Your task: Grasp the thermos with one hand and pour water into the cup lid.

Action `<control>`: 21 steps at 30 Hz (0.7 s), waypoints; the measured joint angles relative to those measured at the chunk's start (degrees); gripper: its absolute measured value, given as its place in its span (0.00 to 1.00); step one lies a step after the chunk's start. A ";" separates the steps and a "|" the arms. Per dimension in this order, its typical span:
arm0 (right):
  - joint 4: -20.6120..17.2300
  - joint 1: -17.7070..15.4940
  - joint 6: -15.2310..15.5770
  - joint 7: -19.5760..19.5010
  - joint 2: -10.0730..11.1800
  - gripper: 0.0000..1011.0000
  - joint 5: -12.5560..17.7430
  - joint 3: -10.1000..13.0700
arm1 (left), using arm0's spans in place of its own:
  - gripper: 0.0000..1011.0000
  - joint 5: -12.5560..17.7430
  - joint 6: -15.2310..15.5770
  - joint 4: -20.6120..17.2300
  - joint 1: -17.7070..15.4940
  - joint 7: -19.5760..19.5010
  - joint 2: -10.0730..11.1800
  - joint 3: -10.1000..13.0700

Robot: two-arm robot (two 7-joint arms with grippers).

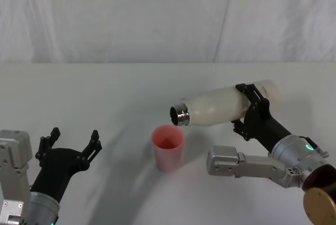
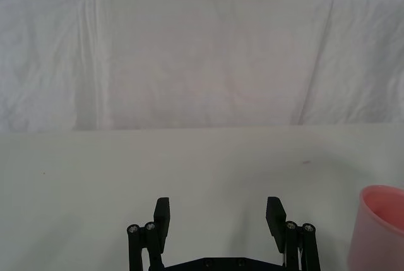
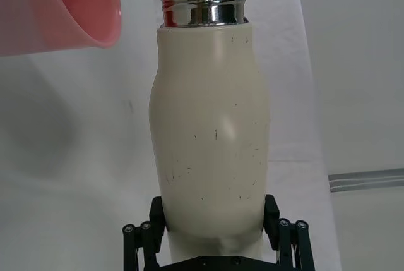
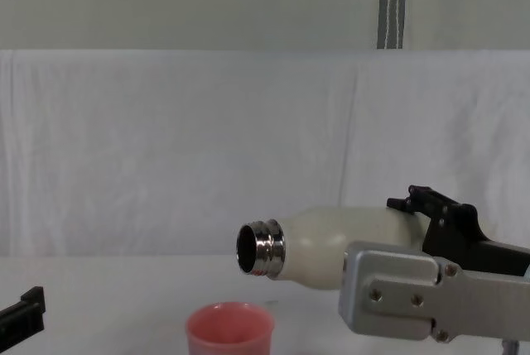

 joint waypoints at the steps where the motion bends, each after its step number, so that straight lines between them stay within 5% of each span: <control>1: 0.09 0.11 -0.01 0.05 -0.01 0.94 -0.06 -0.09 | 0.99 0.00 0.00 0.00 0.00 0.00 0.00 0.00; 21: 0.10 0.26 0.37 0.74 0.27 0.94 -0.46 -0.42 | 0.99 0.00 0.00 0.00 0.00 0.00 0.00 0.00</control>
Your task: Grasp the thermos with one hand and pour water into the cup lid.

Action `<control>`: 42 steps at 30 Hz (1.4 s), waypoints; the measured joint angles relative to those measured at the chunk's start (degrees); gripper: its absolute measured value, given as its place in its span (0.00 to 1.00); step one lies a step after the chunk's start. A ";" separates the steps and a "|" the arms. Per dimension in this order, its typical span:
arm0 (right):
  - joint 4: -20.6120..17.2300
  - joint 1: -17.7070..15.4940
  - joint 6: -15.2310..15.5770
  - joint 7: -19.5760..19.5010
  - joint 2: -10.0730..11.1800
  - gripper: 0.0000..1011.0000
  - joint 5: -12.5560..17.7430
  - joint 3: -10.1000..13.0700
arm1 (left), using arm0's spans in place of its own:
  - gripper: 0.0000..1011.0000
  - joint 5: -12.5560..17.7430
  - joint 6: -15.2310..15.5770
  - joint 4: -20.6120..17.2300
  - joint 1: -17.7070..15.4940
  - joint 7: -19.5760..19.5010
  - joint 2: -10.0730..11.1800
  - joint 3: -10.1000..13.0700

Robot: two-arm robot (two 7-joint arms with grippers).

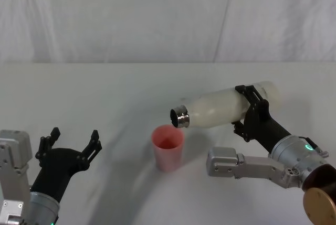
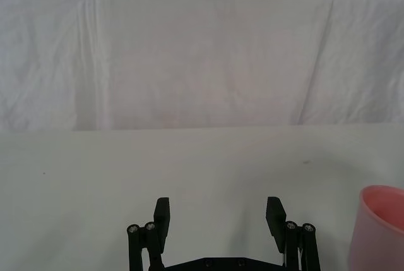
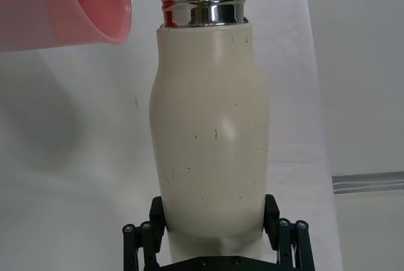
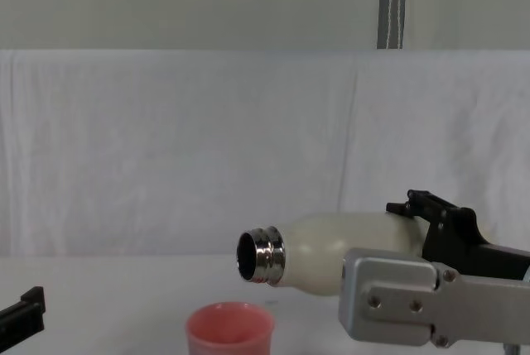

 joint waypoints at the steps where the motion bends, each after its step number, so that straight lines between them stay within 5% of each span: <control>1: 0.01 0.04 0.00 0.01 0.00 0.94 -0.01 -0.02 | 0.99 0.00 0.00 0.00 0.00 0.00 0.00 0.00; 42: -0.06 0.07 0.60 0.52 0.19 0.94 -0.56 -0.25 | 0.99 0.00 0.00 0.00 0.00 0.00 0.00 0.00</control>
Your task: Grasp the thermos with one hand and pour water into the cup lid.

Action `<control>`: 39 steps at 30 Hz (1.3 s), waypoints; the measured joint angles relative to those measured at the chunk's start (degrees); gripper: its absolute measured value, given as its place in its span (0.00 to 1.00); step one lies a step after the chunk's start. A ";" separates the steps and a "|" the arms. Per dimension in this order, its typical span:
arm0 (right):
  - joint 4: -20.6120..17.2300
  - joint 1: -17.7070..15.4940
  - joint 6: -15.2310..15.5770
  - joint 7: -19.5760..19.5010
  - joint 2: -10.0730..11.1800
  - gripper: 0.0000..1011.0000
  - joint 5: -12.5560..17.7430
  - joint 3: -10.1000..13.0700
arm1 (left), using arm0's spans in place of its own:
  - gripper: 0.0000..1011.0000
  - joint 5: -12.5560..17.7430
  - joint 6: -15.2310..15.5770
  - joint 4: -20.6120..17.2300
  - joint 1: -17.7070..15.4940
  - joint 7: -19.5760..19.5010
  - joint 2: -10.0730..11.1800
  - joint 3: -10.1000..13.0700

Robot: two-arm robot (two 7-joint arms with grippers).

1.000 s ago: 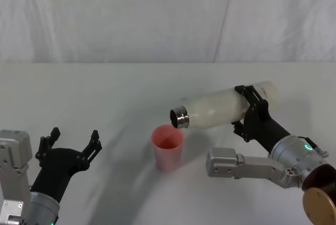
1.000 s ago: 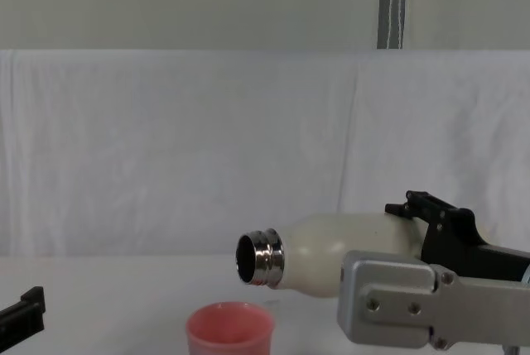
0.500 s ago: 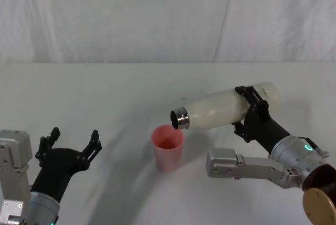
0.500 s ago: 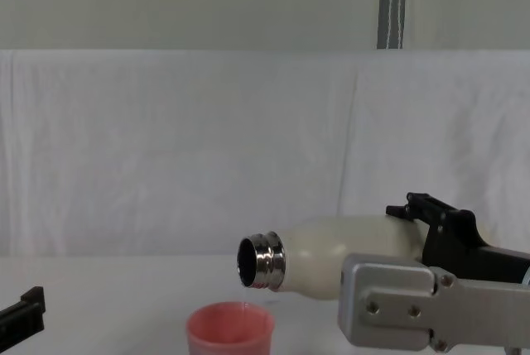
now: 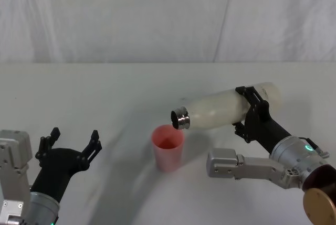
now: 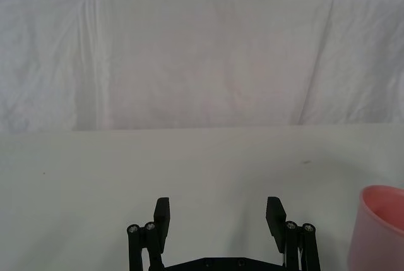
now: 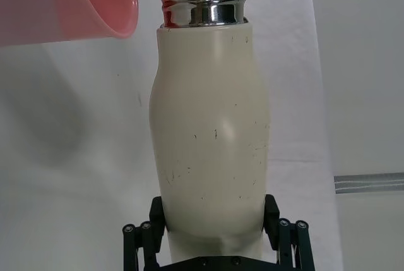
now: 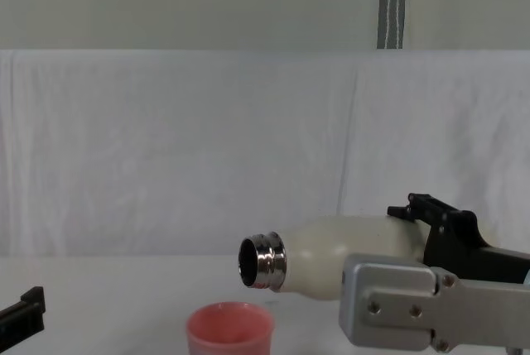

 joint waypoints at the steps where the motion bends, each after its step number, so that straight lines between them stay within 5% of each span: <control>1: 0.00 0.01 0.00 0.00 0.00 0.94 0.00 0.00 | 0.99 0.00 0.00 0.00 0.00 0.00 0.00 0.00; 39: 0.04 0.56 -0.12 -0.19 0.26 0.94 -0.66 -0.32 | 0.99 0.00 0.00 0.00 0.00 0.00 0.00 0.00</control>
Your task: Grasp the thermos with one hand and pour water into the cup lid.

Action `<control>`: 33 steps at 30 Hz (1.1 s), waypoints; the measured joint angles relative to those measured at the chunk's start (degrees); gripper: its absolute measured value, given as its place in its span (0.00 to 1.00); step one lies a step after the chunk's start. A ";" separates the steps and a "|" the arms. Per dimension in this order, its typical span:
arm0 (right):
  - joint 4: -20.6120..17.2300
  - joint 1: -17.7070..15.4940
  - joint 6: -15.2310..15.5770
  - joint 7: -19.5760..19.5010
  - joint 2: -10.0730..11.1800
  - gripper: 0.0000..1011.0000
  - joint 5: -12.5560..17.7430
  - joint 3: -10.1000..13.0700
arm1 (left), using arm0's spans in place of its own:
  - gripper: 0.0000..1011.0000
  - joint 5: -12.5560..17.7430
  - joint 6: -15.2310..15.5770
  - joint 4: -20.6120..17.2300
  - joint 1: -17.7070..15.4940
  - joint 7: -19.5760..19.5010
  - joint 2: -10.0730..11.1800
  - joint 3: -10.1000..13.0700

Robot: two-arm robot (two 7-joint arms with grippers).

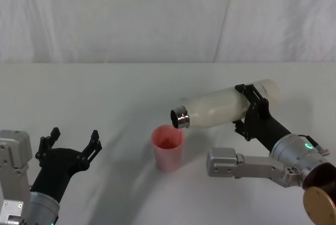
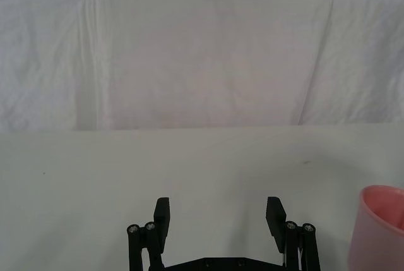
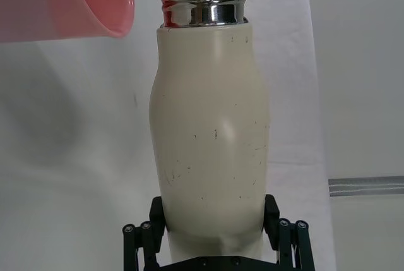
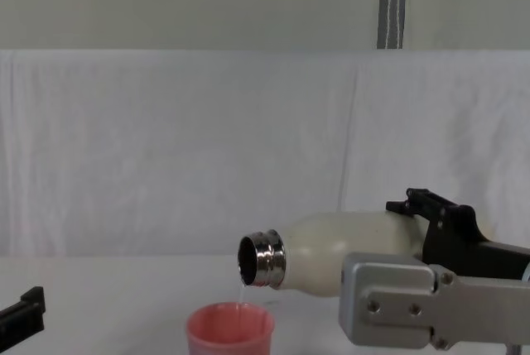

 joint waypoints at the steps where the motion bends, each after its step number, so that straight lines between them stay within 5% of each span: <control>1: 0.02 0.00 -0.03 0.00 0.03 0.94 0.00 0.00 | 0.99 0.00 0.00 0.00 0.00 0.00 0.00 0.00; 33: 0.45 0.59 -0.21 0.25 -0.03 0.94 0.17 -0.26 | 0.99 0.00 0.00 0.00 0.00 0.00 0.00 0.00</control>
